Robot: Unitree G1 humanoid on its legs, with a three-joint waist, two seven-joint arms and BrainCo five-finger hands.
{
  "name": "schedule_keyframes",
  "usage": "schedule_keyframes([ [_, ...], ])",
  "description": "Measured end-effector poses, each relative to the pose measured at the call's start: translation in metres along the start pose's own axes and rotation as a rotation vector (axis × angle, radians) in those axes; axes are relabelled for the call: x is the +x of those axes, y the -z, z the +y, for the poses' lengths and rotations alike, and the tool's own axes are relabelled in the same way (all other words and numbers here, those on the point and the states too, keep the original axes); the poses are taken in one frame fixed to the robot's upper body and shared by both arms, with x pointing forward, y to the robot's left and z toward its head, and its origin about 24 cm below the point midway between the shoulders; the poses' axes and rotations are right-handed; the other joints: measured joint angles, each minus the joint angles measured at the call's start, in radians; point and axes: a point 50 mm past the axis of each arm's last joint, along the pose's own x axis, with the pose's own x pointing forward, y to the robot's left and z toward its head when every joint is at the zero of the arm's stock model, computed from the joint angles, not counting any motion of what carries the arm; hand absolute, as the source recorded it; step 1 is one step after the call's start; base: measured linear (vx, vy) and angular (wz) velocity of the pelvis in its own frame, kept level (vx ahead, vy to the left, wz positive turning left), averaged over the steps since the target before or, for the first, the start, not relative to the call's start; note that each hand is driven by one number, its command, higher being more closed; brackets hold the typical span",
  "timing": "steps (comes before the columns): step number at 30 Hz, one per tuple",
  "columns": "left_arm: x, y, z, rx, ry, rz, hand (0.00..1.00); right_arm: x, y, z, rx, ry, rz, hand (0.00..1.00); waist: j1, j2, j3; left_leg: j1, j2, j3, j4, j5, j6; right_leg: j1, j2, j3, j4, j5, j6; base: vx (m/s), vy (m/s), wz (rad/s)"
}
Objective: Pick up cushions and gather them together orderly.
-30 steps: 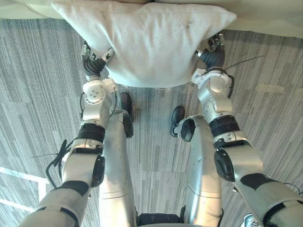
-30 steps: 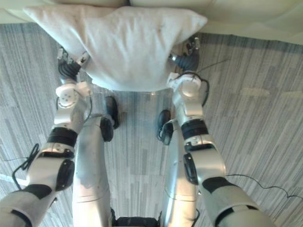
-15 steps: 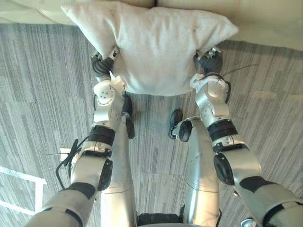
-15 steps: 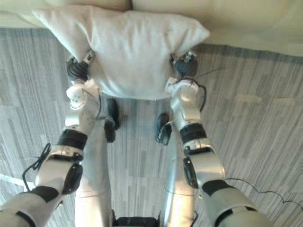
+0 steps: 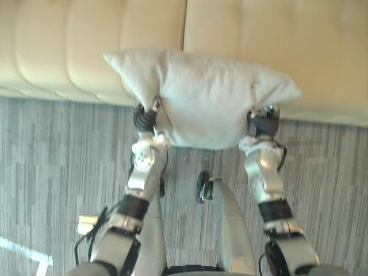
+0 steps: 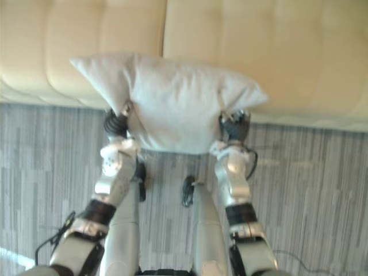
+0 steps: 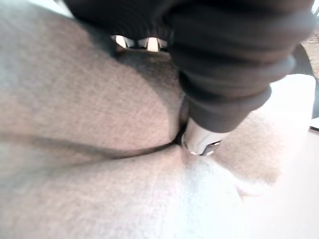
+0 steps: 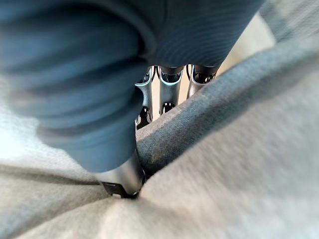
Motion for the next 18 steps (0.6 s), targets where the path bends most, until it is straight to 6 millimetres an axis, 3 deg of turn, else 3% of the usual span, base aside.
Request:
schedule_keyframes([
  [2,-0.019,0.008,0.007,-0.006,0.008,0.036,1.00,-0.019,0.000,-0.011,-0.005,0.009,0.001,1.00,0.002,-0.002,-0.052,0.101,-0.001,0.016,-0.063,-0.001,0.002,0.104,-0.001,0.001,-0.083,0.012,0.017,0.18,0.073,-0.06],
  [9,-0.054,0.011,0.018,-0.035,0.019,0.073,1.00,-0.058,-0.008,-0.029,-0.038,-0.033,0.002,1.00,0.004,0.000,-0.147,0.303,0.001,0.077,-0.140,-0.042,0.044,0.337,-0.001,0.022,-0.270,0.055,0.066,0.14,0.107,-0.16],
  [11,-0.061,0.010,0.020,-0.040,0.019,0.075,1.00,-0.063,-0.009,-0.031,-0.040,-0.048,0.007,1.00,0.007,0.009,-0.158,0.351,0.013,0.092,-0.134,-0.080,0.057,0.360,-0.003,0.036,-0.239,0.082,0.114,0.10,0.132,-0.39],
  [13,-0.064,0.012,0.023,-0.035,0.019,0.088,1.00,-0.068,-0.005,-0.033,-0.040,-0.040,0.027,1.00,0.007,0.011,-0.161,0.402,0.015,0.116,-0.110,-0.122,0.073,0.320,-0.019,0.052,-0.074,0.131,0.186,0.05,0.137,-0.27],
  [15,-0.067,0.015,0.024,-0.025,0.022,0.108,1.00,-0.074,-0.002,-0.037,-0.041,-0.022,0.051,1.00,0.003,0.011,-0.164,0.448,0.013,0.125,-0.089,-0.155,0.085,0.275,-0.025,0.083,0.078,0.215,0.194,0.08,0.130,-0.11],
  [16,-0.068,0.015,0.026,-0.020,0.019,0.114,1.00,-0.076,0.001,-0.038,-0.042,-0.019,0.065,1.00,0.004,0.011,-0.165,0.476,0.013,0.124,-0.089,-0.170,0.090,0.245,-0.025,0.094,0.147,0.270,0.175,0.12,0.060,0.00],
  [17,-0.069,0.017,0.026,-0.020,0.021,0.120,1.00,-0.080,0.003,-0.041,-0.049,-0.015,0.081,1.00,0.002,0.014,-0.181,0.494,0.013,0.122,-0.097,-0.185,0.098,0.226,-0.024,0.097,0.169,0.204,0.139,0.12,0.019,0.01],
  [18,-0.070,0.017,0.025,-0.020,0.022,0.121,1.00,-0.080,0.003,-0.041,-0.050,-0.015,0.083,1.00,0.002,0.010,-0.186,0.497,0.013,0.121,-0.100,-0.186,0.096,0.223,-0.024,0.096,0.162,0.191,0.138,0.14,-0.008,0.09],
])
